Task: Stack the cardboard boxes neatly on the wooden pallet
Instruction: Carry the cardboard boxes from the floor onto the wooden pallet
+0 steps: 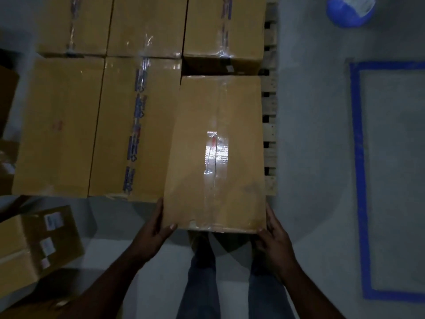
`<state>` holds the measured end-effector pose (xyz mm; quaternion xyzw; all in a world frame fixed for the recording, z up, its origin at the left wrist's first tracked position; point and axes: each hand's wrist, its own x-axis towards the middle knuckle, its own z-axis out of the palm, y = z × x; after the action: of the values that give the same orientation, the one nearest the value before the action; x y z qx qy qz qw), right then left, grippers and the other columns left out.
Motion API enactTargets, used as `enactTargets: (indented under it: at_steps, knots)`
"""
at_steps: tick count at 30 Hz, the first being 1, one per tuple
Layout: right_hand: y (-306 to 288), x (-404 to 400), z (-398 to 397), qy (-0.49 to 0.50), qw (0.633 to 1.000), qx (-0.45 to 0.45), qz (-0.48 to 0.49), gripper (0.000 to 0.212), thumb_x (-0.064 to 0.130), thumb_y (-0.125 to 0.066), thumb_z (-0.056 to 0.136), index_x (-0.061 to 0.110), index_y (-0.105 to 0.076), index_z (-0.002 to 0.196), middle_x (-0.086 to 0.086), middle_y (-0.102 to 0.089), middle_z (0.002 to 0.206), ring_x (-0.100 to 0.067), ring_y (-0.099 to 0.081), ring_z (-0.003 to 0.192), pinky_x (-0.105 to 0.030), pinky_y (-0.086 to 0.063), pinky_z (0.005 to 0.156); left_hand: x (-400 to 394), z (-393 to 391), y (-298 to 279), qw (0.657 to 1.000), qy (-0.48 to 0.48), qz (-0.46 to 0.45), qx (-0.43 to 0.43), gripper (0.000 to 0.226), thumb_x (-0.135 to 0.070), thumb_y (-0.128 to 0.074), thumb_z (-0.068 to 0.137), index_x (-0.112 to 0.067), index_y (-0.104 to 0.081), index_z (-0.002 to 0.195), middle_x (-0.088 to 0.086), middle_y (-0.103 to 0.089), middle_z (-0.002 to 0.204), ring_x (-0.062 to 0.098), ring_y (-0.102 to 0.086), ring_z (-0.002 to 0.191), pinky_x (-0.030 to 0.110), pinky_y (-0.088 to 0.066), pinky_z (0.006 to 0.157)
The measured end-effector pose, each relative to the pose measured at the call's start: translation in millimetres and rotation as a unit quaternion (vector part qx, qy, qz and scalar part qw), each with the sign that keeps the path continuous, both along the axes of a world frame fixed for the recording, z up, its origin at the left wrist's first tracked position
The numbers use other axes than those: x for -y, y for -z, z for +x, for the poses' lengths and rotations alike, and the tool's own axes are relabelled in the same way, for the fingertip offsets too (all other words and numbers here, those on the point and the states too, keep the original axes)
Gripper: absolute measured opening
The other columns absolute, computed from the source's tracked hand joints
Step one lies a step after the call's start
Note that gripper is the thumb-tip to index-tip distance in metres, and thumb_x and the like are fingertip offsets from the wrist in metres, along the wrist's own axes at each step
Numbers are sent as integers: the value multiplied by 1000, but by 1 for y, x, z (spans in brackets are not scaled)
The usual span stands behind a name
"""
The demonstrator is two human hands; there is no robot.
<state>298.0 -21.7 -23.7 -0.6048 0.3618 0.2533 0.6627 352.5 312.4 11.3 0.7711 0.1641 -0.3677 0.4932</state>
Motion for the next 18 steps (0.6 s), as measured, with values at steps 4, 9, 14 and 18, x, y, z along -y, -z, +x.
enactTargets:
  at_steps: [4, 9, 14, 18]
  knots:
    - [-3, -4, -2, -2, 1000, 3, -29, 69, -3, -54, 103, 36, -37, 158, 14, -55, 151, -6, -56, 134, -44, -39, 120, -1, -7, 4, 1000, -7, -6, 10, 74, -31, -64, 99, -61, -15, 146, -51, -38, 140, -15, -42, 134, 20, -40, 107]
    - [-8, -3, -6, 9, 999, 3, -32, 68, -3, -54, 103, 33, -38, 158, 15, -56, 150, -8, -56, 135, -44, -42, 118, -1, -14, 6, 1000, -15, -5, 0, 83, -33, -64, 98, -43, -10, 160, -31, -33, 155, -9, -40, 139, 30, -38, 115]
    - [-7, 2, -3, 22, 999, 20, -33, 64, 1, -56, 103, 34, -41, 156, 17, -55, 150, -6, -57, 133, -31, -51, 109, 4, -18, 14, 1000, -19, -3, 9, 80, -29, -63, 99, -42, -12, 159, -29, -28, 159, -15, -35, 139, 31, -36, 117]
    - [6, 2, 10, 37, 999, 25, -21, 63, 0, -56, 102, 31, -42, 155, 17, -58, 145, 1, -61, 126, -16, -54, 93, 5, -6, 24, 999, -29, -2, 21, 77, -28, -63, 99, -49, -12, 153, -26, -27, 158, -24, -32, 133, 28, -35, 115]
